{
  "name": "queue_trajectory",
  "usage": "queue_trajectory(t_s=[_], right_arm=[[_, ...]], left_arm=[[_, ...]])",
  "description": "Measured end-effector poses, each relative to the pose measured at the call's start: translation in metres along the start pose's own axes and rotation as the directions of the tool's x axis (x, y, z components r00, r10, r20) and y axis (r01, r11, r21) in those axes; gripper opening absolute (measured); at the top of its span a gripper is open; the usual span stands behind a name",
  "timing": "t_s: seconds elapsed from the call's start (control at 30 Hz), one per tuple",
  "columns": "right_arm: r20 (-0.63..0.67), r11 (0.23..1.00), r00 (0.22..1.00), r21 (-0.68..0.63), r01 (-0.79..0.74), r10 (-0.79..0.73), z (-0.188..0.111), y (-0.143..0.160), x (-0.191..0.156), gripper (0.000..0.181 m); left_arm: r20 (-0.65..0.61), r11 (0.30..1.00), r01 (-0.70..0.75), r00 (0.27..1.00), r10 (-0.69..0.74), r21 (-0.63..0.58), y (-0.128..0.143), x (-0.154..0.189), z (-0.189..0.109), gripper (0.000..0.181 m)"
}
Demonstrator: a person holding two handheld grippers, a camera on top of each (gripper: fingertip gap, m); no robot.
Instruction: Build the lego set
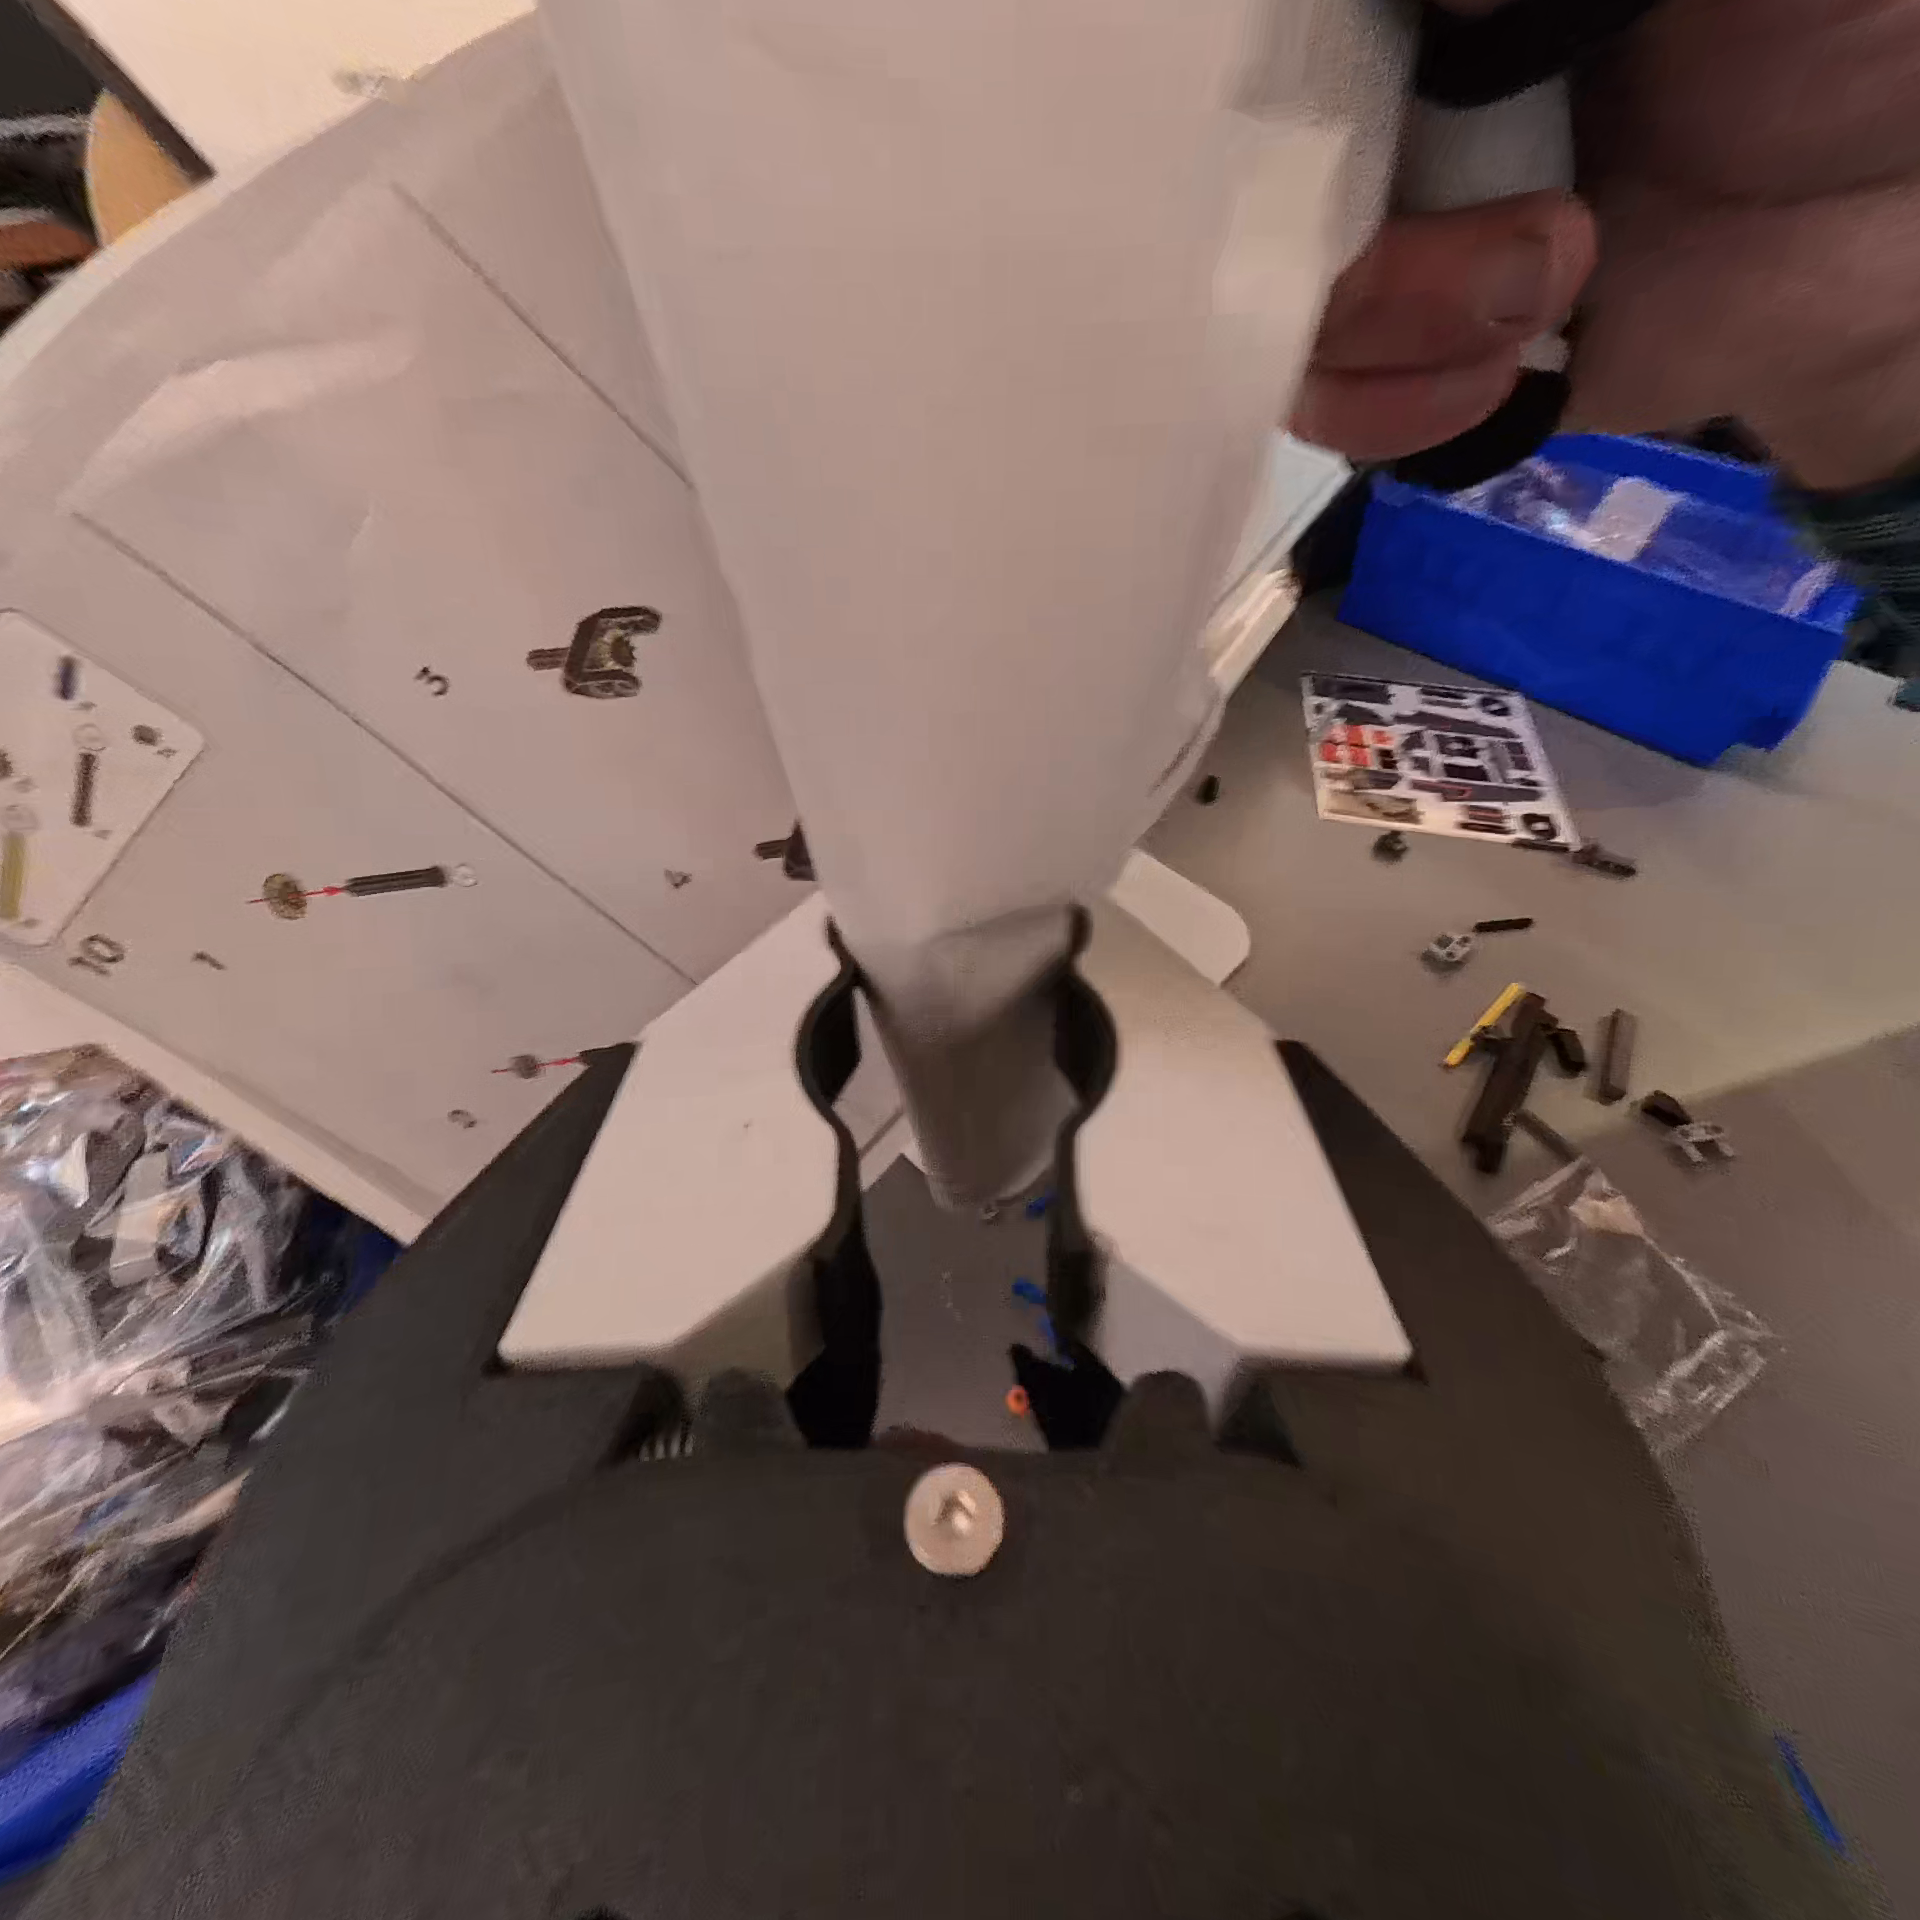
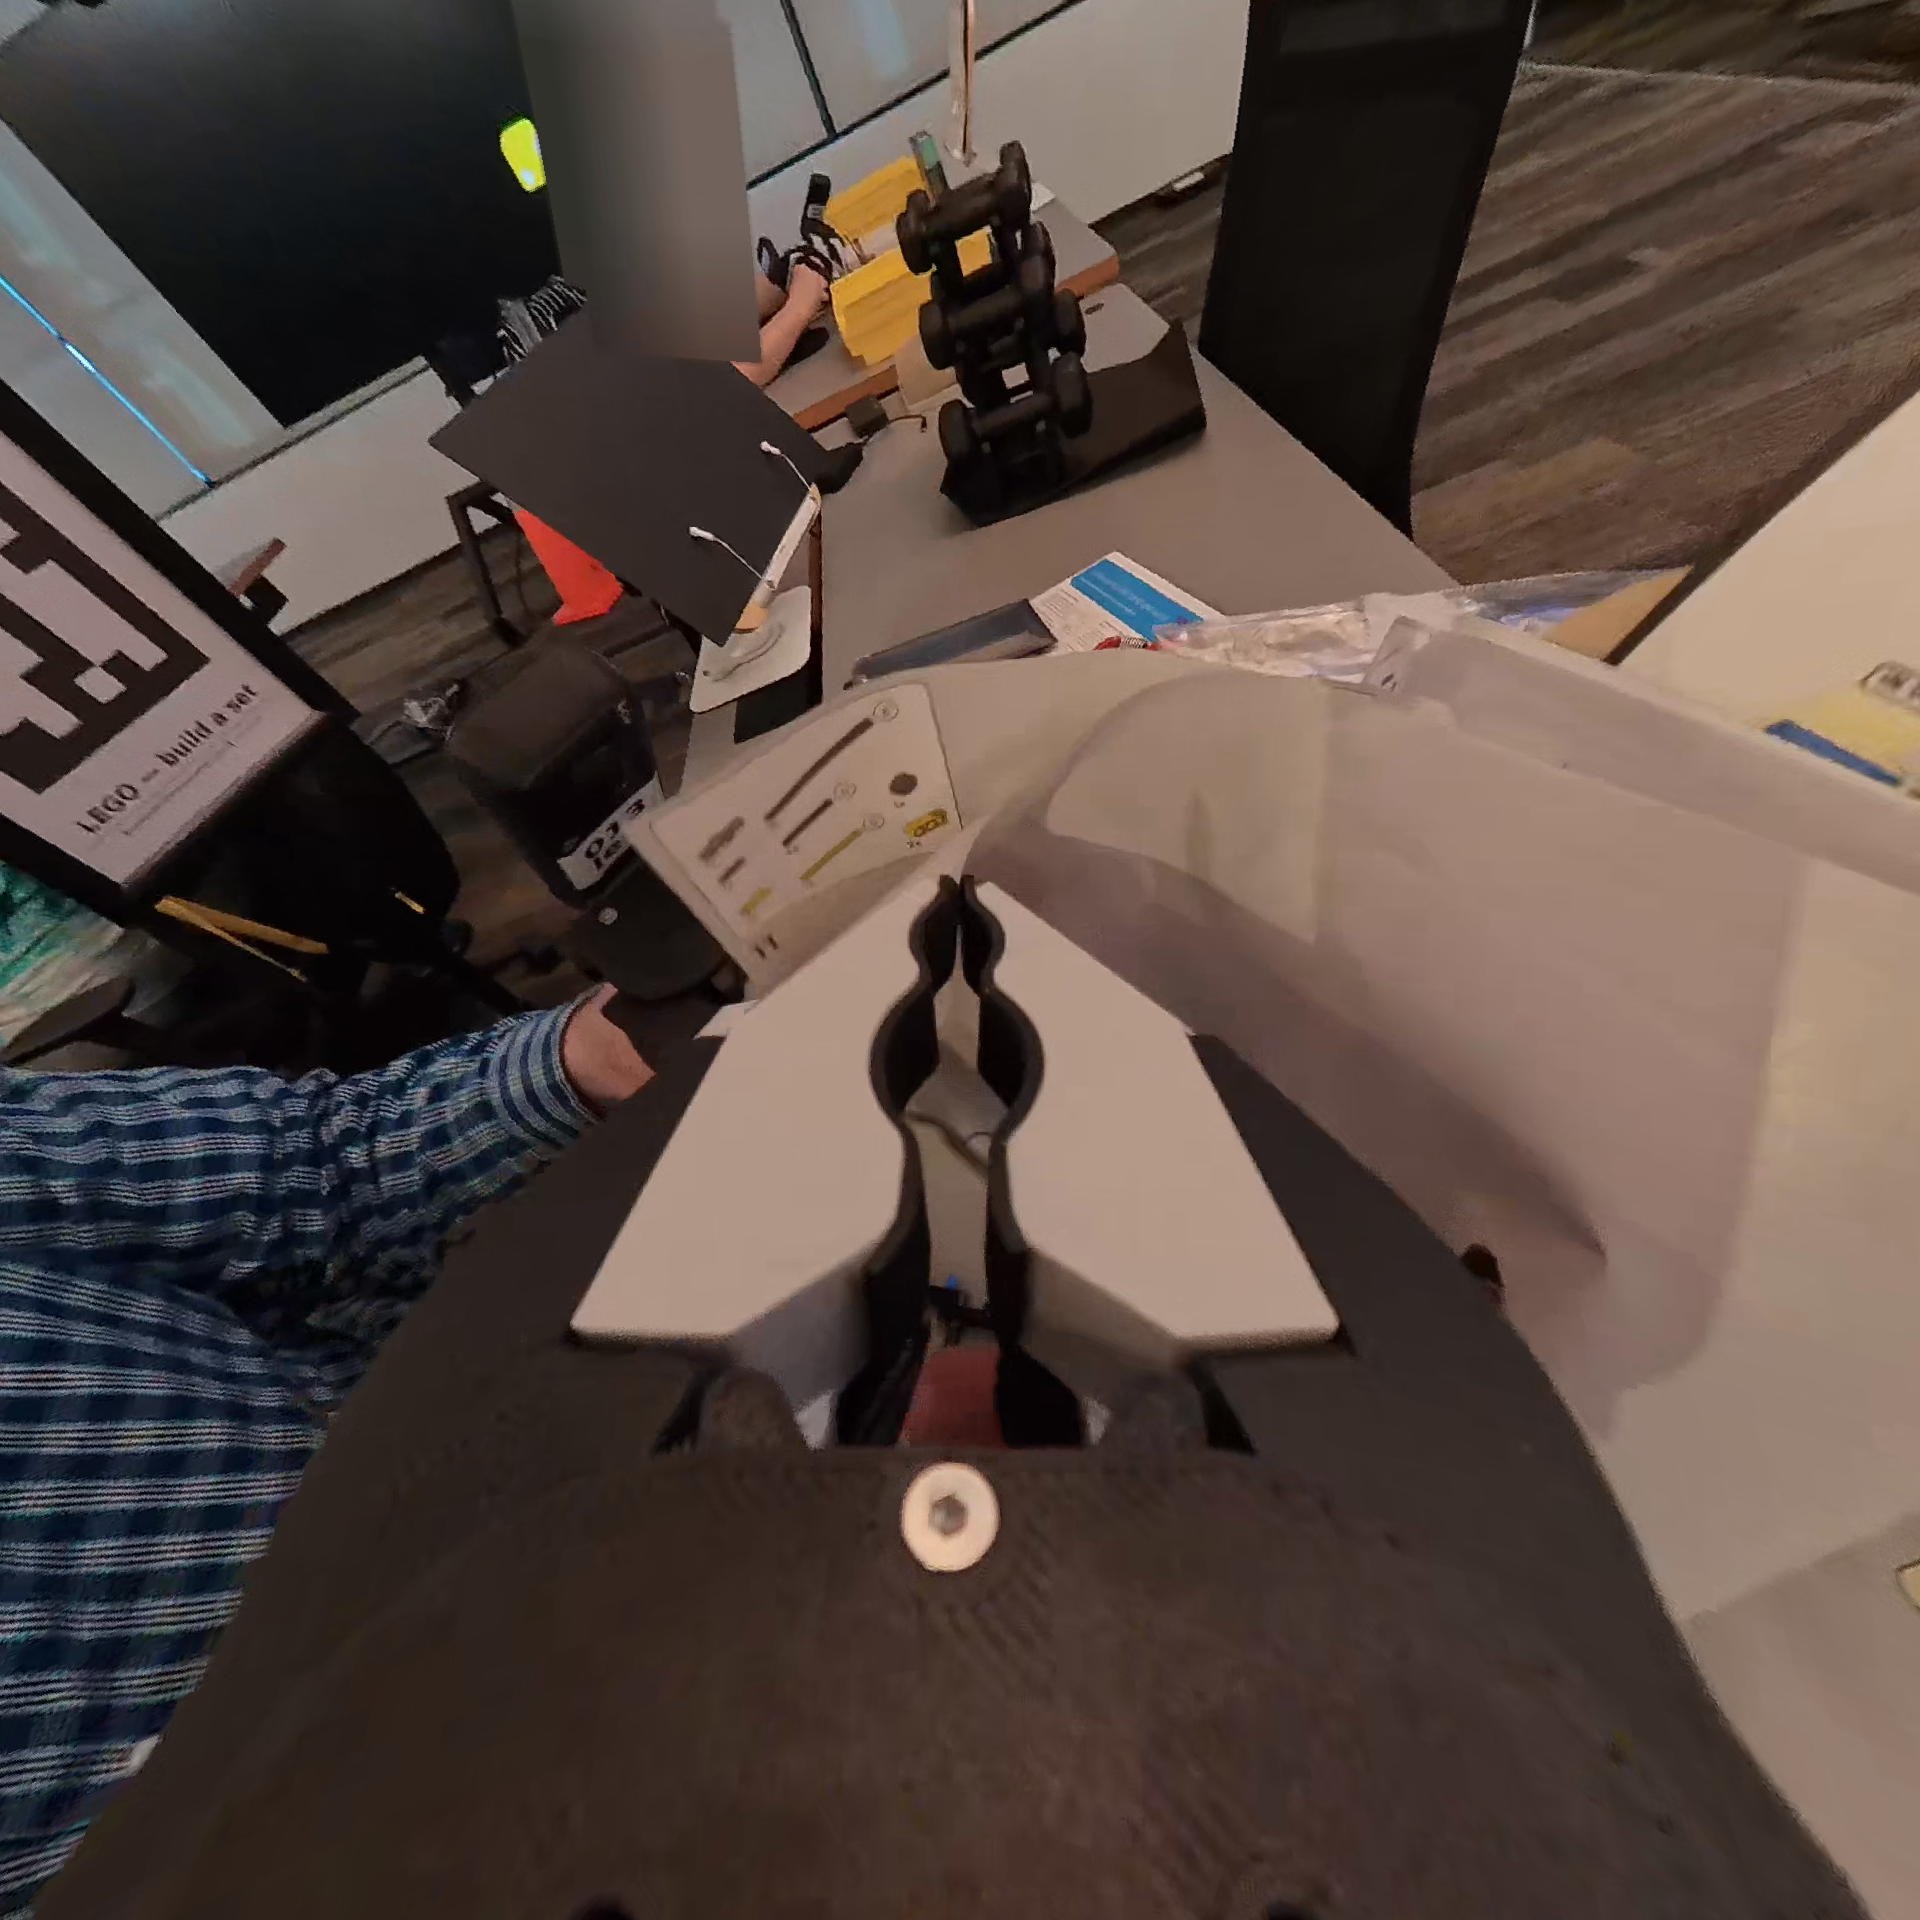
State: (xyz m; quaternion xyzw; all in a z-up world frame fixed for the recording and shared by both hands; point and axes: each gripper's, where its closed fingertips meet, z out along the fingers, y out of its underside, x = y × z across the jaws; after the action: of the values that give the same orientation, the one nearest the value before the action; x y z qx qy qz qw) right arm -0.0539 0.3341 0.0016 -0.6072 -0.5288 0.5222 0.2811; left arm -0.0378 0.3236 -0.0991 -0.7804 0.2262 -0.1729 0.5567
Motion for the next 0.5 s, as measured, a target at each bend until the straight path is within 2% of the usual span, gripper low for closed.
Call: queue_trajectory(t_s=[0.07,0.2,0.23,0.33,0.37,0.4,0.43,0.5], right_arm=[[-0.042,0.999,0.998,-0.025,0.041,-0.042,-0.001,0.003,0.004,0.000],[-0.084,0.987,0.989,-0.113,0.113,-0.122,0.000,0.013,0.006,0.000],[-0.076,0.985,0.988,-0.119,0.124,-0.134,0.000,0.014,0.004,0.000],[-0.052,0.983,0.987,-0.115,0.144,-0.151,-0.003,0.011,-0.001,0.000],[-0.041,0.983,0.988,-0.113,0.146,-0.151,-0.005,0.010,-0.003,0.000],[-0.037,0.983,0.988,-0.115,0.144,-0.149,-0.007,0.010,-0.003,0.000],[-0.032,0.983,0.989,-0.117,0.141,-0.145,-0.009,0.010,-0.003,0.000],[-0.026,0.982,0.989,-0.125,0.144,-0.148,-0.018,0.008,-0.004,0.000]], left_arm=[[-0.081,0.998,0.011,0.997,-0.006,0.067,-0.010,0.009,-0.009,0.062],[-0.192,0.974,0.099,0.980,-0.059,0.206,-0.038,0.009,-0.039,0.094],[-0.202,0.965,0.127,0.976,-0.080,0.230,-0.044,0.005,-0.045,0.091],[-0.205,0.951,0.210,0.965,-0.163,0.229,-0.048,-0.015,-0.049,0.057],[-0.243,0.948,0.233,0.954,-0.178,0.216,-0.046,-0.016,-0.048,0.036],[-0.259,0.946,0.247,0.947,-0.189,0.212,-0.044,-0.020,-0.046,0.007],[-0.259,0.937,0.263,0.945,-0.201,0.231,-0.044,-0.027,-0.045,0.000],[-0.270,0.925,0.298,0.934,-0.232,0.237,-0.044,-0.036,-0.045,0.000]])
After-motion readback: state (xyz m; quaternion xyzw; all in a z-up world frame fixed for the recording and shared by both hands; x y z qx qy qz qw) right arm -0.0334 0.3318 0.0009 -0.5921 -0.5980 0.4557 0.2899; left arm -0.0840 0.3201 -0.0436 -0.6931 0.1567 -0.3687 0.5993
